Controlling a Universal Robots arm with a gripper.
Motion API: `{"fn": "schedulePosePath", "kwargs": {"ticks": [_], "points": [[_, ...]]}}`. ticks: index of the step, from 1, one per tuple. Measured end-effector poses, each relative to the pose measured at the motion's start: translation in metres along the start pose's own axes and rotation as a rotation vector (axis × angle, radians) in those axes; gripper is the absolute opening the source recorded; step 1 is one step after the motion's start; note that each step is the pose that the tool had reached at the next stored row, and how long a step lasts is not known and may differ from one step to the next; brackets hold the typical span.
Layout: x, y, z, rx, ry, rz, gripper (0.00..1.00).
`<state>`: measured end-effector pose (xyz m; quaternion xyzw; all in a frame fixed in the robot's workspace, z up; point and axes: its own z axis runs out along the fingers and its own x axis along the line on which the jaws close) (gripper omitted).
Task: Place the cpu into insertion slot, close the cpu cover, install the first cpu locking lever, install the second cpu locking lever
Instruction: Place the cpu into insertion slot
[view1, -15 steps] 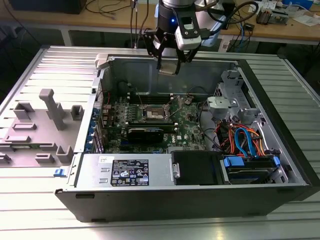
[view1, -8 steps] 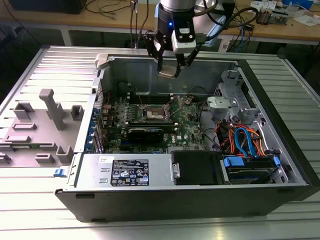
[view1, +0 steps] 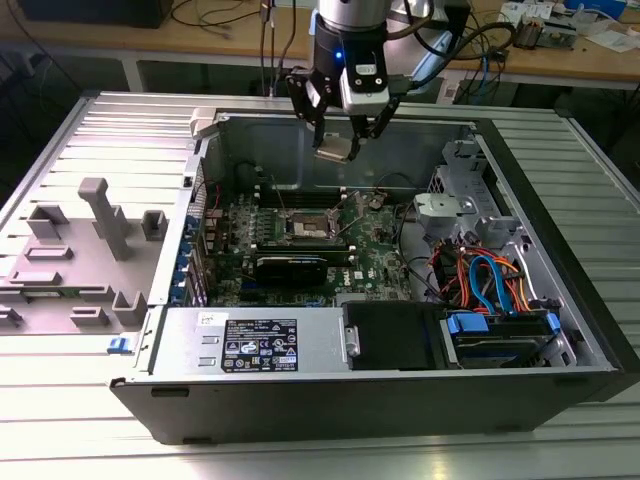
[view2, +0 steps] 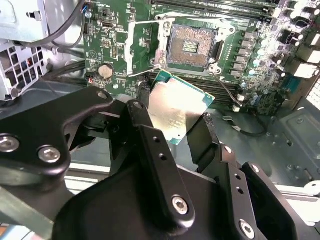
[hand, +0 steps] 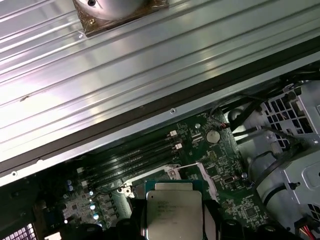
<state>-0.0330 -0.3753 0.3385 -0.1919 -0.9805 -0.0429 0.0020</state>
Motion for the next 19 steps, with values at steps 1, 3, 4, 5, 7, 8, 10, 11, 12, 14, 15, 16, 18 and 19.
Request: {"fn": "schedulePosePath", "kwargs": {"ticks": [1,3,4,5,7,8,10,11,12,14,15,16,18,19], "points": [[-0.0001,0.0,0.0007,-0.0001,-0.0007,0.01,0.55],[-0.0001,-0.0002,0.002,-0.0001,-0.0025,0.034,0.55],[0.0,-0.0002,0.0025,-0.0001,-0.0033,0.049,0.55],[-0.0001,-0.0003,0.0031,-0.0002,-0.0041,0.069,0.55],[-0.0001,-0.0003,0.0032,0.0,-0.0043,0.075,0.55],[0.0,-0.0003,0.0033,-0.0002,-0.0043,0.075,0.55],[-0.0001,-0.0003,0.0033,-0.0002,-0.0043,0.075,0.55],[0.0,-0.0003,0.0033,-0.0002,-0.0043,0.075,0.55],[0.0,-0.0003,0.0033,-0.0002,-0.0043,0.075,0.55],[0.0,-0.0003,0.0033,-0.0002,-0.0044,0.075,0.55],[0.0,-0.0003,0.0033,-0.0002,-0.0043,0.075,0.55],[-0.0001,-0.0003,0.0033,-0.0002,-0.0043,0.075,0.55],[-0.0001,-0.0003,0.0033,-0.0002,-0.0043,0.076,0.55],[0.0,-0.0003,0.0033,-0.0002,-0.0044,0.077,0.55]]}}
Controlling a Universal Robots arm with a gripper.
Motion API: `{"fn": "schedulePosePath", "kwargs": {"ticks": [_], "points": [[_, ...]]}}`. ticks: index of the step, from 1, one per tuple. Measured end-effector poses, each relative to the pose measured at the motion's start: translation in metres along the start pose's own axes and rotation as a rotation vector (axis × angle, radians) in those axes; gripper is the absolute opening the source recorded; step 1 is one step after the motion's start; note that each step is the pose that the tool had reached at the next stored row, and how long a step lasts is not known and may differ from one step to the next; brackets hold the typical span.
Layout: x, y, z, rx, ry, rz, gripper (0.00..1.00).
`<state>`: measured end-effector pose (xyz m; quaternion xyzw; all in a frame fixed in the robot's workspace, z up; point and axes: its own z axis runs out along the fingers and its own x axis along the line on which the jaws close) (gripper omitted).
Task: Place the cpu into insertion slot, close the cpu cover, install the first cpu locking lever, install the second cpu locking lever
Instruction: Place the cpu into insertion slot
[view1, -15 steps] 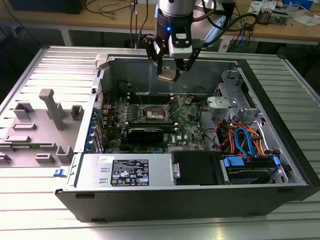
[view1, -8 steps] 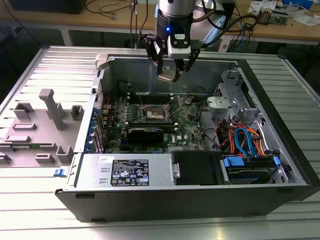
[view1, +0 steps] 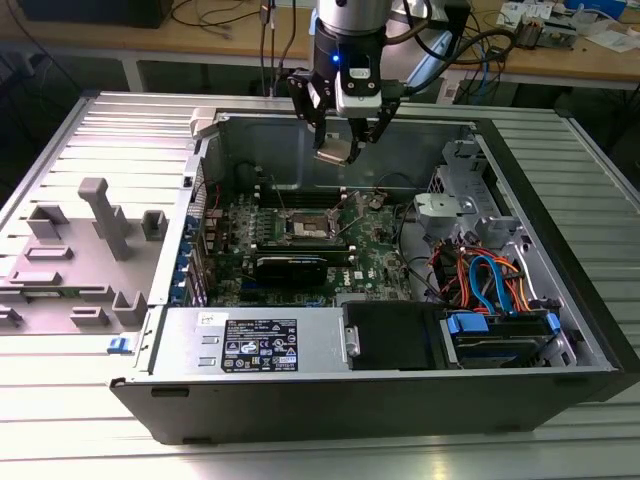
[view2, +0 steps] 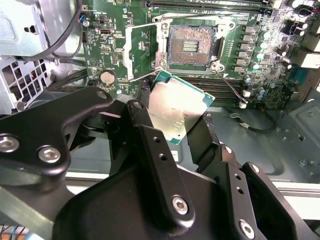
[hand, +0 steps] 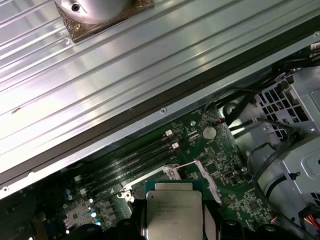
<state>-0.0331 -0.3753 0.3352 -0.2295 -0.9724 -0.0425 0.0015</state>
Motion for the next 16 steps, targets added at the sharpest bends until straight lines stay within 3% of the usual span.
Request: {"fn": "schedulePosePath", "kwargs": {"ticks": [5,14,16], "points": [[-0.0001,-0.0001,0.0006,-0.0007,-0.002,0.024,0.55],[-0.0001,-0.0004,0.0037,-0.0037,-0.0148,0.192,0.55],[-0.0002,-0.0005,0.0041,-0.0039,-0.0162,0.21,0.55]]}}
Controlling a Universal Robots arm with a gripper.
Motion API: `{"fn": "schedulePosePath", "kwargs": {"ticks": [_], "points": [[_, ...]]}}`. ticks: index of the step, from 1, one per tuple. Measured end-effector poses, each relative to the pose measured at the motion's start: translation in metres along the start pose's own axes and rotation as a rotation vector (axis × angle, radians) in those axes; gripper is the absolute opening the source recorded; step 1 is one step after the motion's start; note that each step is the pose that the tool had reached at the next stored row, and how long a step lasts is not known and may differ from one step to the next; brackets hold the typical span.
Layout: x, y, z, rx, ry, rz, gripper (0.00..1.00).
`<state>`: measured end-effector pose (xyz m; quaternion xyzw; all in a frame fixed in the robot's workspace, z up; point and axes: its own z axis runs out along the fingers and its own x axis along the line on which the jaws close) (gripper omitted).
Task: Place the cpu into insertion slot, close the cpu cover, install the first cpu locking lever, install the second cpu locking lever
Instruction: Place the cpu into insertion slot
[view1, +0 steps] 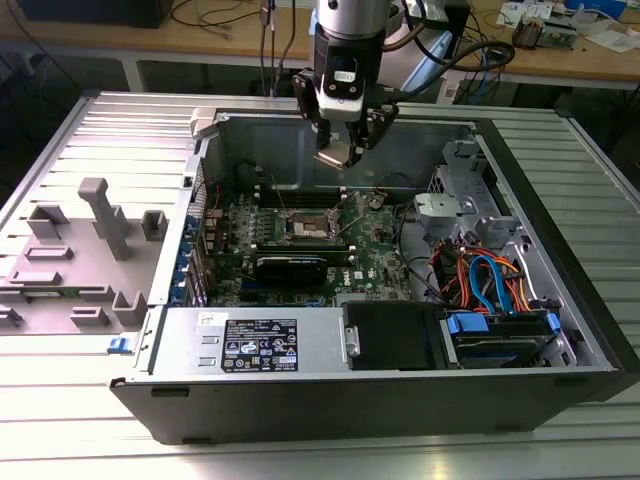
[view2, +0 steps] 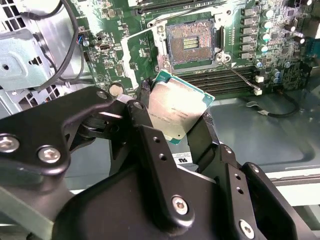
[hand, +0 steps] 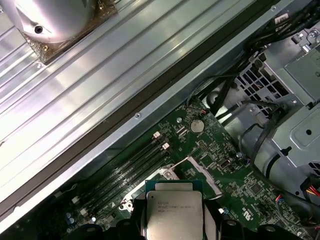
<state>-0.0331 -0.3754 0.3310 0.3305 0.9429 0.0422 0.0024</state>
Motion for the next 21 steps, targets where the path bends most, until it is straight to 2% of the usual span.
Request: {"fn": "schedulePosePath", "kwargs": {"ticks": [6,12,18,21], "points": [[0.0,0.0,0.0003,-0.0003,-0.0003,0.005,0.55],[0.0003,-0.0005,0.0033,-0.0001,-0.0044,0.075,0.55],[0.007,-0.0063,0.0059,-0.0003,-0.0052,0.09,0.55],[0.007,-0.0064,0.0071,-0.0008,-0.0074,0.122,0.55]]}}
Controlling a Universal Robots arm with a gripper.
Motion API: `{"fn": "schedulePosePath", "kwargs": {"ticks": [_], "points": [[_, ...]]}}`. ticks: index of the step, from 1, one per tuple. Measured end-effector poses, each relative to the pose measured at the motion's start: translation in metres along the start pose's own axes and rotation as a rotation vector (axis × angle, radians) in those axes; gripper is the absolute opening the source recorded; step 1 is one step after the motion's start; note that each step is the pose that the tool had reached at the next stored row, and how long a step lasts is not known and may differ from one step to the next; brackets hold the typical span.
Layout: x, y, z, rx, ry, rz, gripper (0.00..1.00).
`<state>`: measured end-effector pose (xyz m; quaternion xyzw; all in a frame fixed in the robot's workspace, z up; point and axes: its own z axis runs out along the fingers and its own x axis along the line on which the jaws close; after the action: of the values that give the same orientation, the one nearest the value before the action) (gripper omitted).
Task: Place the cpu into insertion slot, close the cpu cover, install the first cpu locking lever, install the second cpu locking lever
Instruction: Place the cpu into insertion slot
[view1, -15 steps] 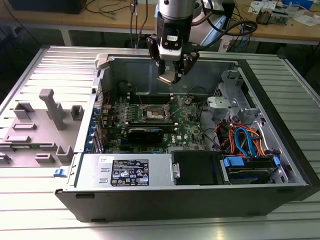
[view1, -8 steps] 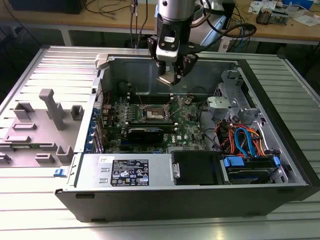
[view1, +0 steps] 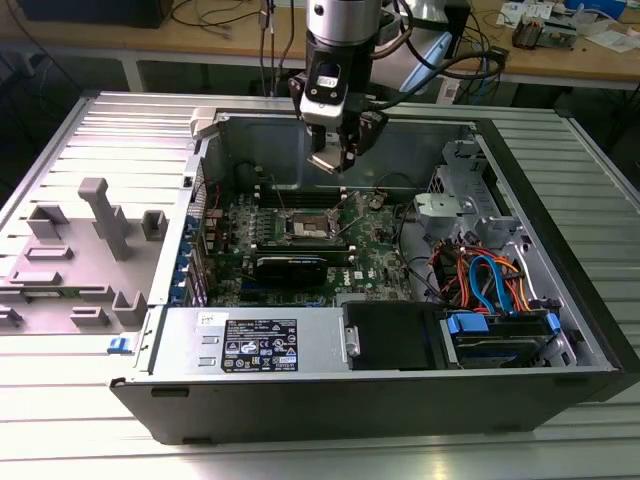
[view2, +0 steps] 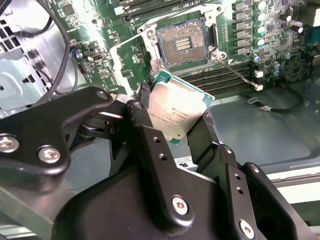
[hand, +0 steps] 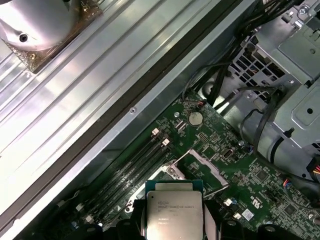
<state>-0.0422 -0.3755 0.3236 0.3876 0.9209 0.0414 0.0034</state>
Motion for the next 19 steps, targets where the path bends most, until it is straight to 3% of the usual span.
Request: {"fn": "schedulePosePath", "kwargs": {"ticks": [3,15,19], "points": [[-0.0001,-0.0001,0.0009,-0.0003,-0.0027,0.041,0.55],[0.0,-0.0001,0.0011,-0.0006,-0.0031,0.046,0.55],[-0.0001,-0.0002,0.0025,-0.0012,-0.0065,0.095,0.55]]}}
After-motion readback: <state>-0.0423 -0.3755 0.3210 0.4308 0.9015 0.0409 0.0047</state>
